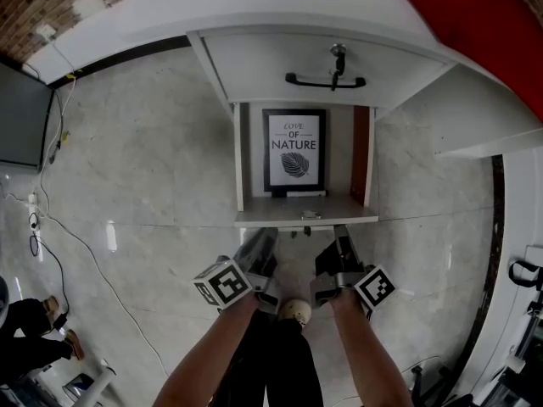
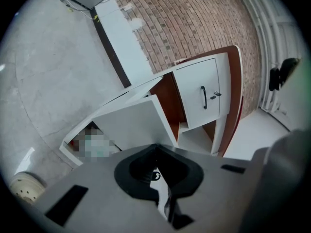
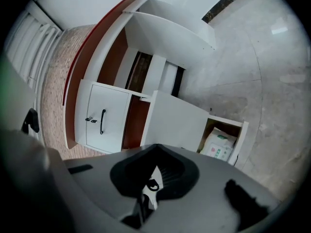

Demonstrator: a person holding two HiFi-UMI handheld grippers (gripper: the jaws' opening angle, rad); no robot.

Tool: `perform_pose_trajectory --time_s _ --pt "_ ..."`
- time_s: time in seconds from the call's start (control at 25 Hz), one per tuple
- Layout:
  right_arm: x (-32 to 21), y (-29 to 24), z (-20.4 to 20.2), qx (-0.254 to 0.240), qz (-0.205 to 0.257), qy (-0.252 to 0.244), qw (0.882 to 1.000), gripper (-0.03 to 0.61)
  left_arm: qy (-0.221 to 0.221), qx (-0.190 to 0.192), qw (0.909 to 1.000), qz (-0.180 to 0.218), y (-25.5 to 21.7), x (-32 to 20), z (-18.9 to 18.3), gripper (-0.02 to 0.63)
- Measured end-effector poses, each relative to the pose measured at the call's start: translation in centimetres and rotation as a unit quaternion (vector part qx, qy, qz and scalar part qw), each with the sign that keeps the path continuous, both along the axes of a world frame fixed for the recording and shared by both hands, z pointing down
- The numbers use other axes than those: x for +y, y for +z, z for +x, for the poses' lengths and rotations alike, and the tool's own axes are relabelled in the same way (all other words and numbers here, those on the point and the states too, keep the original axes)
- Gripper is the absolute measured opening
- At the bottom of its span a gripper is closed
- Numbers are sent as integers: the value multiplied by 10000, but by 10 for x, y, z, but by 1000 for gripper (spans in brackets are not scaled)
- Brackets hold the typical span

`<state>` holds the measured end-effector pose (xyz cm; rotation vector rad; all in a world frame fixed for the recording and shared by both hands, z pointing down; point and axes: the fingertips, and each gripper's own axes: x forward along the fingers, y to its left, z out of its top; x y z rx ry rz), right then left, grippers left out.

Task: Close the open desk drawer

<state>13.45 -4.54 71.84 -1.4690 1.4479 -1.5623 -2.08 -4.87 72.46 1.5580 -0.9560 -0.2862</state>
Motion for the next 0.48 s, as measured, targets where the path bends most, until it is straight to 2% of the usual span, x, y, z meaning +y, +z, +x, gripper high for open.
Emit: perform_pose_trajectory --time_s 0.16,0.32,0.48 --pt "1 -2 1 -77 74 26 9999 6 204 37 9997 131 -5 1 7 9" --pt "-7 -14 1 -134 383 -32 9992 6 147 235 9989 380 -19 -6 9 9" --pt "-19 -31 2 120 671 -310 9972 6 149 263 9980 555 -36 -17 10 9"
